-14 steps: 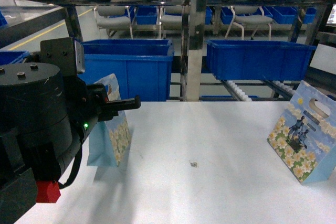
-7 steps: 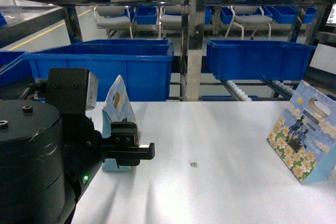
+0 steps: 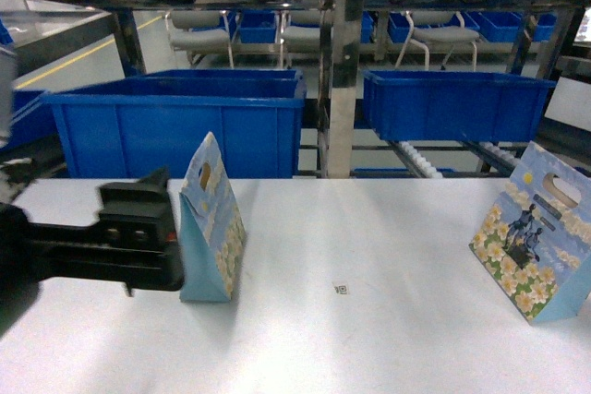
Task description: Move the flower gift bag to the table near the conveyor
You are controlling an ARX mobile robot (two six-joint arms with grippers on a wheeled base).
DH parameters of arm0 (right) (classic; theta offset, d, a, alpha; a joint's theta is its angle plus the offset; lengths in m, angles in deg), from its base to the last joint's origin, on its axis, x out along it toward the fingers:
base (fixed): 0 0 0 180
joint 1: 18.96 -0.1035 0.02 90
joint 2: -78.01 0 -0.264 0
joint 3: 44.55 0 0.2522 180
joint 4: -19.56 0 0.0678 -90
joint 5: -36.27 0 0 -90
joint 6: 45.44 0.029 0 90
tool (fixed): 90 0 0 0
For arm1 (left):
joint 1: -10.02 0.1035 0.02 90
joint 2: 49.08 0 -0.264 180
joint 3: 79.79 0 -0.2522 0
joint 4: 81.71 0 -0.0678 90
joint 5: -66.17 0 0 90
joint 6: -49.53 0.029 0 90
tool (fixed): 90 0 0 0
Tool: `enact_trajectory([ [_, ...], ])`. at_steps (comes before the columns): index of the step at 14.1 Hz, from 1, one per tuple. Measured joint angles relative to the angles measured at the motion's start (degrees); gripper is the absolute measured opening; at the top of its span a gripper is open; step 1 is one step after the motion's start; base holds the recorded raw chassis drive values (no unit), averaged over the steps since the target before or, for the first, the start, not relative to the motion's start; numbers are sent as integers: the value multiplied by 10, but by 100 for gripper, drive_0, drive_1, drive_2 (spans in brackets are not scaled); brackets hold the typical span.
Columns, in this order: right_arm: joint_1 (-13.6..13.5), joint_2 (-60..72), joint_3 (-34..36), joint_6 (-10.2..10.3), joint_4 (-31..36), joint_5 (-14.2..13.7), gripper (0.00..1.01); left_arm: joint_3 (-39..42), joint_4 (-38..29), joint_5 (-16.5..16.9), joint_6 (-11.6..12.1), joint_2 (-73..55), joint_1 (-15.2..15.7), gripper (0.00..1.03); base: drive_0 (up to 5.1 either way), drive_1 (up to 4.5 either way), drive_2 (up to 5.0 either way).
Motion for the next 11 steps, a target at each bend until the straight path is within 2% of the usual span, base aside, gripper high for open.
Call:
enact_trajectory([
  [2, 0, 0, 0, 0, 0, 0, 98, 36, 2, 18, 1, 62, 30, 98, 0, 0, 0],
  [4, 0, 0, 0, 0, 0, 0, 98, 57, 55, 30, 1, 149, 53, 98, 0, 0, 0],
  [6, 0, 0, 0, 0, 0, 0, 98, 77, 180, 40, 1, 298, 69, 98, 0, 0, 0],
  [8, 0, 0, 0, 0, 0, 0, 98, 81, 351, 44, 12, 493, 71, 98, 0, 0, 0],
  [10, 0, 0, 0, 0, 0, 0, 98, 83, 498, 19, 23, 649, 46, 98, 0, 0, 0],
  [11, 0, 0, 0, 0, 0, 0, 98, 82, 587, -13, 28, 741, 16, 98, 0, 0, 0],
])
